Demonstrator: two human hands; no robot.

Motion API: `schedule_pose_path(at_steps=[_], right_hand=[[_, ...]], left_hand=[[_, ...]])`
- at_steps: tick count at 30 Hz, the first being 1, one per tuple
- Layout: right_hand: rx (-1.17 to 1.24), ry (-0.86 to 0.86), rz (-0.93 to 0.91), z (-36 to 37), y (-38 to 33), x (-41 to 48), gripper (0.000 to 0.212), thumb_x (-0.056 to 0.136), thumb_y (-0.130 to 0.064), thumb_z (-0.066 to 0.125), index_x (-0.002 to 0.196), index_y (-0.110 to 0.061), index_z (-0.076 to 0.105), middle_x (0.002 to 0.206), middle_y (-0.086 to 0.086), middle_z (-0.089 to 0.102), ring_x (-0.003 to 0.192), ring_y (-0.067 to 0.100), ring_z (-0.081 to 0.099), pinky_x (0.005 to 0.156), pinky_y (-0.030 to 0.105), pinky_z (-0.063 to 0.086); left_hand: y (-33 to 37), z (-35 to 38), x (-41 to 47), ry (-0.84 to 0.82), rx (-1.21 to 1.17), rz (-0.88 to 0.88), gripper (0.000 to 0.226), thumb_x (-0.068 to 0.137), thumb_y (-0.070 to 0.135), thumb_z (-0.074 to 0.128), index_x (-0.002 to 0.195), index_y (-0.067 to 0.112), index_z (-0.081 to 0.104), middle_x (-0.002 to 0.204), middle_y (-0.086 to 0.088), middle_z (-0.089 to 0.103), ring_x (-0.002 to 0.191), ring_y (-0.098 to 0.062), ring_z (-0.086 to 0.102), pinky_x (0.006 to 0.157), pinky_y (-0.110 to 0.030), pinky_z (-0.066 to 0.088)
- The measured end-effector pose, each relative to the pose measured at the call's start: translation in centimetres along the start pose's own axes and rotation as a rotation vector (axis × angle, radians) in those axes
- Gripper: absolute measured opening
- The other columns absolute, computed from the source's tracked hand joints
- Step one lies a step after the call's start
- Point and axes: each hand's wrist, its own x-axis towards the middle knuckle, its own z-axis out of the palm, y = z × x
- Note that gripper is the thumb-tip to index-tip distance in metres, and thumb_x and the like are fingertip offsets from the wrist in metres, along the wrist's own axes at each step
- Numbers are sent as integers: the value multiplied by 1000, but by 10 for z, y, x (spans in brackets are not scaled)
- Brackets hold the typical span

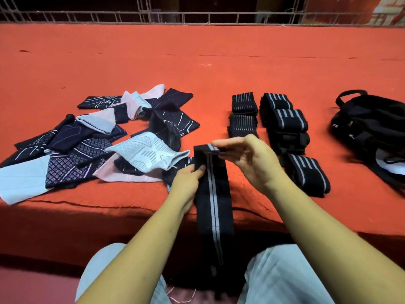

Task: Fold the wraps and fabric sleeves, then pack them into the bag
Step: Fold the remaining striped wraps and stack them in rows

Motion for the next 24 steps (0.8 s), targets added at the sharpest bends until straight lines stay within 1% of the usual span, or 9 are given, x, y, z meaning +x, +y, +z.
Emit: schedule_pose_path(at_steps=[2,3,4,6,8,10,15,19,24], right_hand=[[-56,44,43,-3,13,-6,32,97,-22,55,91,3,74,103,19,74,99,26,67,99,39,48],[-178,55,9,-7,21,-8,23,95,-18,62,92,1,75,101,13,75,97,23,69,97,39,49],[-274,56,-28,-9,27,-11,12,89,-10,68,96,-2,74,99,9,75,92,20,69,94,37,52],[-316,76,-11,-12,37,-16,31,80,2,75,108,-8,68,98,4,72,83,15,65,84,33,53],[-263,126,32,-11,44,-20,54,75,7,77,121,-11,57,103,5,67,87,18,66,86,34,54],[-229,141,102,-10,50,-20,57,73,10,77,124,-4,54,103,14,69,90,22,69,86,37,55],[-290,191,104,-10,48,-18,26,70,0,83,88,9,67,85,23,73,74,23,66,73,38,55],[-384,143,-7,-6,28,-18,21,73,-4,83,67,-9,63,60,-3,62,56,5,53,55,16,44],[-219,107,42,-4,8,-5,20,76,-11,82,66,-16,65,78,5,64,78,17,60,71,33,47]], left_hand=[[3,4,-1,23,-25,-45,27,103,5,42,86,1,63,89,-48,53,80,-25,71,88,-29,48],[2,2,2,7,-54,-67,27,104,2,40,92,1,64,101,-49,54,82,-23,71,88,-28,49],[1,0,7,-2,-100,-83,25,103,2,41,104,-3,65,115,-44,57,95,-31,69,92,-35,51],[-1,-6,13,20,-168,-122,28,102,3,43,120,-12,59,123,-34,61,113,-42,63,98,-47,51],[0,-8,12,20,-198,-161,30,100,0,43,123,-14,57,120,-33,63,114,-42,63,100,-49,51],[-2,-8,11,0,-200,-149,30,95,-7,43,119,-15,60,114,-32,66,110,-41,65,97,-49,53],[0,-13,10,-36,-230,-111,34,100,2,41,125,-15,56,119,-32,64,116,-43,61,105,-54,47],[16,-10,12,-94,-218,-23,35,95,-1,44,125,-16,55,119,-33,64,113,-43,63,101,-54,50],[51,-4,19,-111,-237,95,34,90,-6,47,121,-16,58,118,-35,63,113,-46,62,99,-57,50]])
